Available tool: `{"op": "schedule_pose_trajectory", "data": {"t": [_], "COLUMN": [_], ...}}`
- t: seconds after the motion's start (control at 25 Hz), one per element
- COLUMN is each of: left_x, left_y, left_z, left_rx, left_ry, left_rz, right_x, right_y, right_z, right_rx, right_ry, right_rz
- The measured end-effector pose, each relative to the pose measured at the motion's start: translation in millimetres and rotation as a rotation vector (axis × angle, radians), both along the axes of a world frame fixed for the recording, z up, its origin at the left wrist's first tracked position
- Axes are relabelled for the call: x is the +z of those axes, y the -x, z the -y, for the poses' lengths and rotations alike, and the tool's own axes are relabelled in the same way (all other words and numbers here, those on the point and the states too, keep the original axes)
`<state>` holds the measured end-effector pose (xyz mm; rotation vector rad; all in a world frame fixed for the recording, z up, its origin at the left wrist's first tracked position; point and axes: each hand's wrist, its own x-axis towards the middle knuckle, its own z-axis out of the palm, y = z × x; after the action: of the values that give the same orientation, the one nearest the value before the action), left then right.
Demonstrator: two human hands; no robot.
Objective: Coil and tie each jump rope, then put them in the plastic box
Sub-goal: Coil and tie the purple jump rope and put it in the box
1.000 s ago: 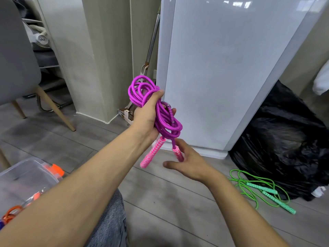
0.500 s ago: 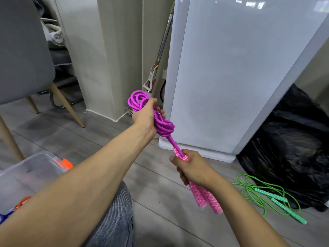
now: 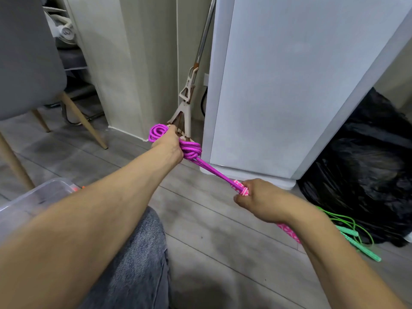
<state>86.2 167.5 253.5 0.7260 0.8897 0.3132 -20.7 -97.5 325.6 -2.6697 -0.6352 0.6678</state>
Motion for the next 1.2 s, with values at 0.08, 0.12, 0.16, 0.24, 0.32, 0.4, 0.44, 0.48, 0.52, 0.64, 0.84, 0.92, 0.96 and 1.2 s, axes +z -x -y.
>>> {"op": "schedule_pose_trajectory", "data": {"t": [0.08, 0.12, 0.16, 0.24, 0.32, 0.4, 0.44, 0.48, 0.52, 0.64, 0.84, 0.92, 0.96, 1.2], "left_x": [18, 26, 30, 32, 34, 38, 41, 44, 47, 49, 51, 53, 55, 69], "left_y": [16, 23, 26, 31, 35, 38, 39, 40, 42, 48, 60, 64, 67, 75], "left_z": [11, 16, 19, 17, 21, 30, 37, 45, 52, 62, 78, 88, 91, 93], "left_rx": [0.007, -0.006, -0.032, -0.082, -0.237, -0.442, -0.523, -0.578, -0.627, -0.856, -1.017, -1.039, -1.074, -1.167], "left_ry": [-0.071, -0.109, -0.166, -0.269, -0.267, -0.233, -0.227, -0.253, -0.297, -0.624, -1.034, -1.233, -1.287, -1.638], "left_rz": [0.016, 0.047, 0.067, 0.092, 0.105, 0.109, 0.118, 0.12, 0.123, 0.15, 0.221, 0.296, 0.33, 0.354], "right_x": [-2, -3, -5, -5, -8, -10, -9, -9, -9, -11, -16, -21, -23, -20], "right_y": [-2, -4, -8, -14, -21, -28, -27, -26, -25, -27, -34, -35, -35, -37], "right_z": [5, 11, 19, 36, 48, 48, 45, 42, 39, 32, 22, 19, 19, 11], "right_rx": [0.001, -0.005, -0.02, -0.046, -0.116, -0.136, -0.128, -0.123, -0.115, -0.06, -0.037, -0.049, -0.058, -0.15], "right_ry": [-0.001, -0.012, -0.007, 0.093, 0.177, 0.256, 0.29, 0.303, 0.3, 0.27, 0.21, 0.163, 0.136, -0.07], "right_rz": [0.001, -0.025, -0.064, -0.158, -0.149, 0.048, 0.17, 0.274, 0.364, 0.597, 0.923, 1.005, 1.033, 1.077]}}
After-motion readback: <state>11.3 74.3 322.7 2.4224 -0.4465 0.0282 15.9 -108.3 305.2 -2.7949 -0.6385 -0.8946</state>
